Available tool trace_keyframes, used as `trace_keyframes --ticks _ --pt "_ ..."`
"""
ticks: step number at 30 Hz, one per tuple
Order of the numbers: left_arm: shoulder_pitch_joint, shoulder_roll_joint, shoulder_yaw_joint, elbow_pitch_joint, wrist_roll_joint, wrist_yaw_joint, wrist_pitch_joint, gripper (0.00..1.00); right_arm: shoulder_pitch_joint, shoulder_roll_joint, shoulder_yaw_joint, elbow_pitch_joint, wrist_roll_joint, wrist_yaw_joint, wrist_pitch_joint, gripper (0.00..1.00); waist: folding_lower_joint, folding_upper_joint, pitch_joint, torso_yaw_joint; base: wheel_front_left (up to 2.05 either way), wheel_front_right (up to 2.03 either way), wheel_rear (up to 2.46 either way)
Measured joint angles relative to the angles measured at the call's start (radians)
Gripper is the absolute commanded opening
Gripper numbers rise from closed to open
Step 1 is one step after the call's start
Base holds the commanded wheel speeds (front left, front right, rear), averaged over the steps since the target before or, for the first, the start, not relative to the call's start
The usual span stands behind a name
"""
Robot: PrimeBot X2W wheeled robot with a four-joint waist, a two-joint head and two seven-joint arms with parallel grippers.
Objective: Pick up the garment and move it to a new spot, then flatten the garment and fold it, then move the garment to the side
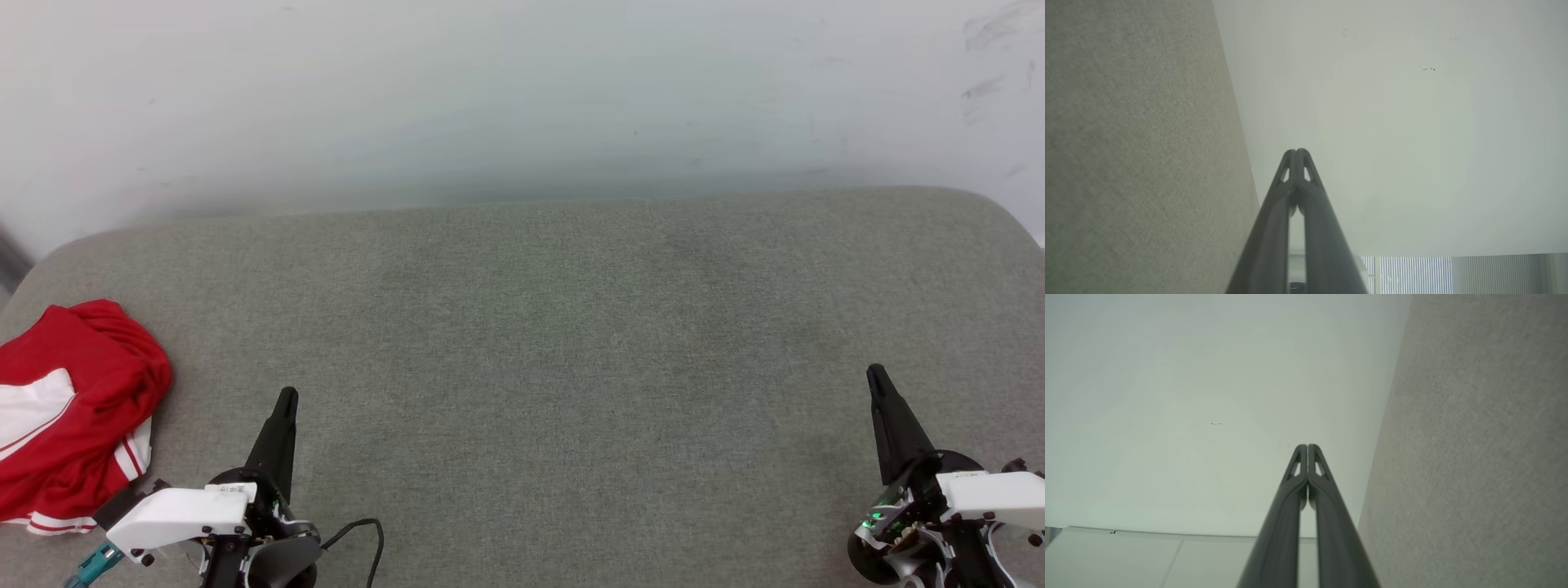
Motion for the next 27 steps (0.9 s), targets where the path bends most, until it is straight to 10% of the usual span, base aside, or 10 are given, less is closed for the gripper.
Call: trace_keyframes --ticks 21,22,27 --pt "0.0 0.0 0.0 0.0 0.0 0.0 0.0 0.0 0.0 0.0 0.0 0.0 0.0 0.0 0.0 0.0 0.0 0.0 0.0 0.0 0.0 0.0 0.0" --pt "0.0 0.0 0.0 0.0 0.0 0.0 0.0 1.0 0.0 0.0 0.0 0.0 0.0 0.0 0.0 1.0 0.0 0.0 0.0 0.0 0.0 0.0 0.0" --pt "0.027 -0.002 -0.012 0.024 0.0 0.001 -0.006 1.0 0.032 0.001 0.001 0.021 -0.001 0.0 -0.007 1.0 0.0 0.0 0.0 0.0 0.0 0.0 0.0"
